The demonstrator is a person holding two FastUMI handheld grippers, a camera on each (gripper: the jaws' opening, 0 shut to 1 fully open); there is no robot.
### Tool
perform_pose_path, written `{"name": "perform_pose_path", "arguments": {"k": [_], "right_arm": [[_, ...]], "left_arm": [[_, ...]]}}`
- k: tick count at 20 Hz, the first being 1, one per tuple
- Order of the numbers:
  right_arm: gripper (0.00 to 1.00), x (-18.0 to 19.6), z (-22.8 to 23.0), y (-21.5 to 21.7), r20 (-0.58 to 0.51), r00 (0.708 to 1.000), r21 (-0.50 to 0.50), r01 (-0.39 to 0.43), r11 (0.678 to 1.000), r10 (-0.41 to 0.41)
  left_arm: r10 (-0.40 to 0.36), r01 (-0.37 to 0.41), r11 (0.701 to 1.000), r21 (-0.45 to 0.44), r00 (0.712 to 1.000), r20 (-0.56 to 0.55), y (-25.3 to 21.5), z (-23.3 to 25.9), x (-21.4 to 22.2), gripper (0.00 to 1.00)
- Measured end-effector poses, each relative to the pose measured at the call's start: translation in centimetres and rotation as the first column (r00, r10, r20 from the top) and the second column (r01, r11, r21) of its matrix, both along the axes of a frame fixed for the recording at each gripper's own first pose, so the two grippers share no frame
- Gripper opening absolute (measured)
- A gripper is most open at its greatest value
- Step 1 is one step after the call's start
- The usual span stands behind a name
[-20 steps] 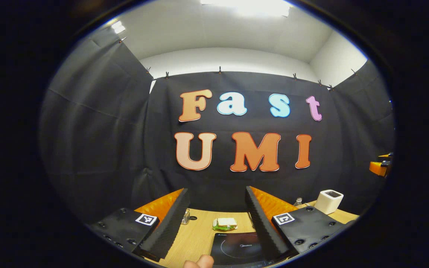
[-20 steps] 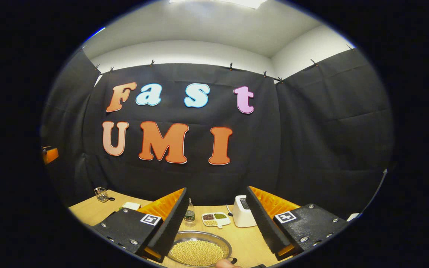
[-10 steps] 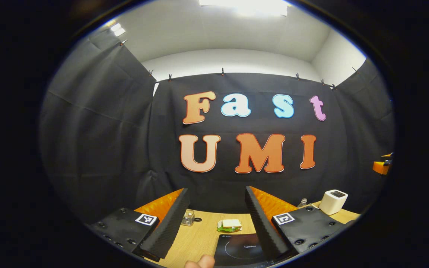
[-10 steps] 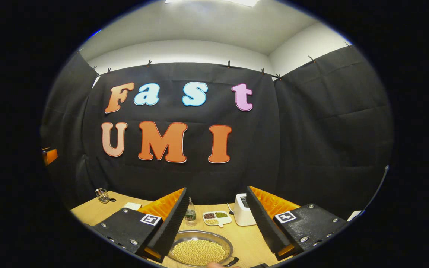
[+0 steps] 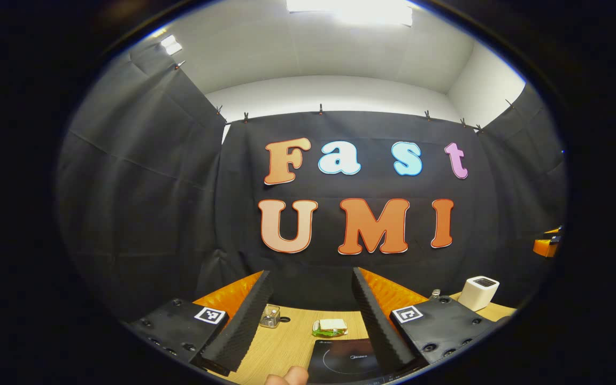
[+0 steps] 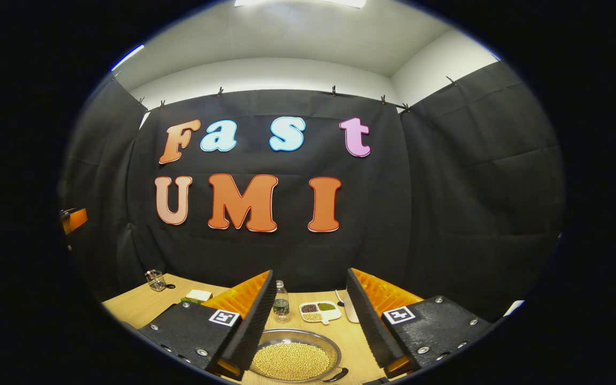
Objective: First push the handle of the pot to place it horizontally, then grasp the pot with both hands and set it on the induction cooktop.
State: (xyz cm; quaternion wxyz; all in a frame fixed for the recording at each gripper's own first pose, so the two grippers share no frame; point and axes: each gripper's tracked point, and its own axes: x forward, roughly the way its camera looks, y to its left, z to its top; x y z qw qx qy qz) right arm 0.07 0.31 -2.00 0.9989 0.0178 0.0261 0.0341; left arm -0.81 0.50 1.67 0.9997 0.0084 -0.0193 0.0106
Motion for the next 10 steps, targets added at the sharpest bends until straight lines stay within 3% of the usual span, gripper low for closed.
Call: {"name": "perform_pose_path", "arguments": {"k": [4, 6, 7, 8, 9, 10], "right_arm": [[0.62, 0.1, -2.2, 0.5, -0.052, 0.998, 0.009, -0.036, 0.999, 0.036], [0.58, 0.1, -3.4, 0.3, -0.074, 0.996, 0.008, -0.040, 0.999, 0.040], [0.46, 0.1, -4.0, 0.2, -0.086, 0.995, 0.011, -0.040, 0.999, 0.041], [0.46, 0.1, -4.5, 0.2, -0.098, 0.994, 0.017, -0.040, 0.999, 0.042], [0.35, 0.0, -5.1, 0.2, -0.111, 0.993, 0.027, -0.047, 0.999, 0.049], [0.31, 0.0, -5.8, 0.2, -0.127, 0.990, 0.037, -0.050, 0.998, 0.055]], "left_arm": [[-0.003, 0.003, 1.000, -0.006, 1.000, -0.004, -0.2, 0.0, -0.2, 0.99], [0.002, -0.002, 1.000, -0.007, 1.000, -0.004, -0.2, 0.1, -0.2, 0.99], [0.005, -0.005, 1.000, -0.005, 1.000, -0.003, -0.1, 0.1, -0.3, 0.99], [0.007, -0.007, 1.000, -0.005, 1.000, -0.001, -0.1, 0.3, -0.3, 0.99], [0.008, -0.008, 1.000, -0.005, 1.000, 0.000, -0.2, 0.4, -0.3, 0.99], [0.008, -0.008, 1.000, -0.006, 1.000, 0.000, -0.3, 0.3, -0.4, 0.98]]}}
